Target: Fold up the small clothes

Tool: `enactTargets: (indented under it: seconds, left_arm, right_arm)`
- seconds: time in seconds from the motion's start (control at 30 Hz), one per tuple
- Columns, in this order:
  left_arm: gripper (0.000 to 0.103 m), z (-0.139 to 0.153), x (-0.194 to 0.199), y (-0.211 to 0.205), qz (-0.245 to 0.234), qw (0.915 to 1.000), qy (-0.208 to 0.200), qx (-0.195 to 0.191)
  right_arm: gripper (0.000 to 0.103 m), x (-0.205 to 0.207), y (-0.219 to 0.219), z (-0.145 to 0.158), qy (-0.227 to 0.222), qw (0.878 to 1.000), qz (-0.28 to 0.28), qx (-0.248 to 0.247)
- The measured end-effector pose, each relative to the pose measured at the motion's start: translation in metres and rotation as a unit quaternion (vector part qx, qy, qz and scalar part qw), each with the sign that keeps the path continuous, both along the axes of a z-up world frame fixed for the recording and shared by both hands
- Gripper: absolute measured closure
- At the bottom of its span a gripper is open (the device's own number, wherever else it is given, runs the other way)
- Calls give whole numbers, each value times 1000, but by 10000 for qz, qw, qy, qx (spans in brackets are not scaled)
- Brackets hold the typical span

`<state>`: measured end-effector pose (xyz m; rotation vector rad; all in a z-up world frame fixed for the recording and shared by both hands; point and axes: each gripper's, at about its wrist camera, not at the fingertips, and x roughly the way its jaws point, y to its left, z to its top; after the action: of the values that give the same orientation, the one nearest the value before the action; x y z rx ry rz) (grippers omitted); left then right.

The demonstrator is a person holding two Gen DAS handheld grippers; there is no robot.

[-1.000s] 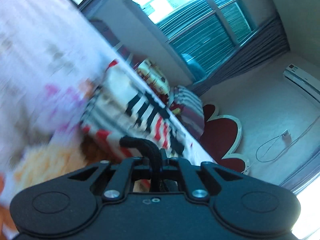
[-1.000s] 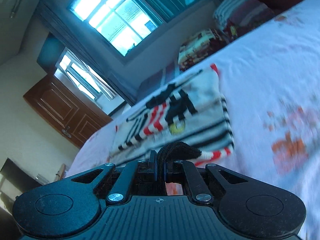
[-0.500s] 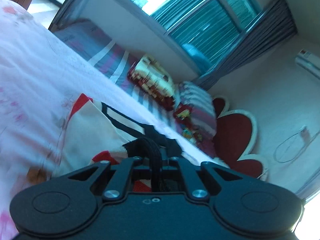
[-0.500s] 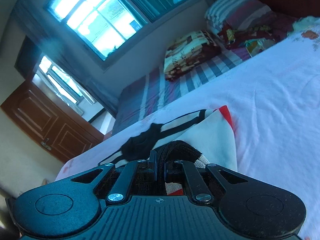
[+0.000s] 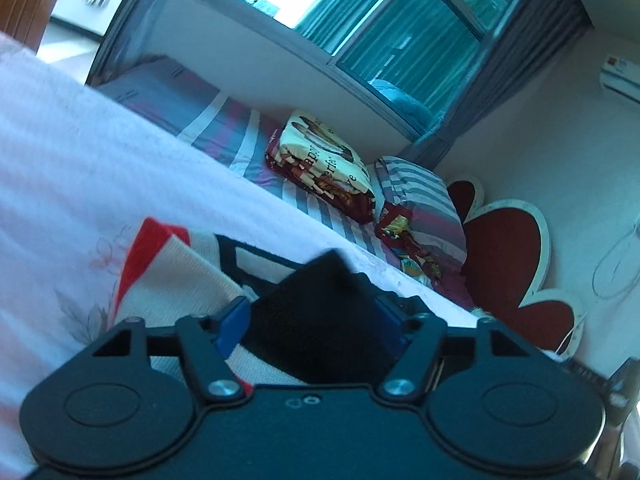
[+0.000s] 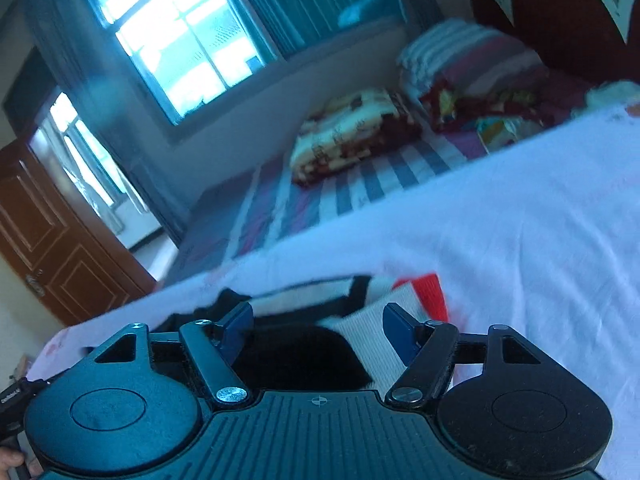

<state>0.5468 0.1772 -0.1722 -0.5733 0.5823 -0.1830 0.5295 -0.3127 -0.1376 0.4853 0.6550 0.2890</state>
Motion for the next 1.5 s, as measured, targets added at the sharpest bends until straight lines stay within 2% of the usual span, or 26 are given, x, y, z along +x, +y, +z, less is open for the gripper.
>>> enactTargets:
  seconds: [0.1,0.13,0.17,0.23,0.37,0.4,0.43,0.5,0.53,0.57,0.7,0.8,0.83,0.87,0.93,1.0,1.03,1.07,1.13,1.23,1.3,1.37,1.43,1.47,1.5]
  left_arm:
    - [42,9,3,-5,-131,9990,85,426]
    - [44,12,6,-7,-145,9980,144,606]
    - [45,14,8,-8,-135,9969,177,753]
    - [45,16,13,-8,-99,9958,216,879]
    - [47,13,22,-11,-140,9926,407,1135]
    - [47,12,22,-11,-150,9915,389,1229]
    - [46,10,20,-11,-158,9919,360,1208]
    - [46,7,17,-8,-141,9921,363,1190]
    - [47,5,16,-7,-131,9926,351,1158]
    - [47,4,15,-7,-133,9928,335,1146]
    - [47,4,17,-10,-234,9921,239,1207]
    - [50,4,20,-13,-268,9909,250,1293]
    - [55,4,20,-13,-287,9903,255,1334]
    - [65,4,20,-15,-269,9894,260,1402]
    - [69,4,21,-18,-240,9872,284,1551]
    - [82,5,20,-24,-227,9839,244,1756]
    - [93,4,20,-27,-237,9819,226,1866]
    - [100,5,19,-28,-239,9816,178,1887]
    - [100,9,14,-26,-150,9837,-12,1794]
    - [100,20,2,-17,202,9862,-432,1585]
    - [100,24,3,-13,366,9855,-501,1576]
    - [100,21,16,-13,352,9862,-248,1597]
    - [100,11,33,-17,354,9834,341,1745]
    - [99,6,38,-18,415,9814,504,1803]
    - [99,5,40,-18,456,9806,511,1837]
  right_arm:
    - [34,1,1,3,-52,9998,155,-153]
    - [36,4,5,4,-45,9994,242,-246]
    - [43,6,8,3,-3,9988,325,-375]
    - [50,11,16,-2,83,9969,477,-625]
    - [51,17,34,-15,261,9905,697,-1152]
    - [51,15,34,-17,158,9907,698,-1155]
    - [51,11,27,-14,-9,9947,563,-866]
    - [51,6,2,-6,-221,9991,-184,-296]
    - [51,6,-5,-4,-210,9990,-351,-173]
    - [51,7,-6,-3,-198,9993,-266,-147]
    - [51,12,9,-4,-54,9971,391,-655]
    - [51,18,23,-16,113,9935,605,-952]
    - [51,20,30,-20,197,9911,676,-1128]
    - [52,21,38,-25,267,9869,750,-1404]
    - [69,12,55,-33,77,9777,915,-1887]
    - [88,4,71,-36,-164,9675,1048,-2296]
    - [94,0,77,-38,-265,9625,1090,-2472]
    - [99,-3,82,-40,-341,9586,1114,-2597]
    - [99,-6,81,-43,-511,9593,935,-2614]
    - [100,-8,66,-34,-769,9689,468,-2304]
    - [100,-7,63,-30,-884,9689,315,-2290]
    - [100,1,63,-34,-699,9713,321,-2249]
    - [100,14,65,-44,-244,9709,275,-2368]
    - [100,19,65,-52,-9,9709,270,-2381]
    - [100,18,63,-53,11,9717,232,-2350]
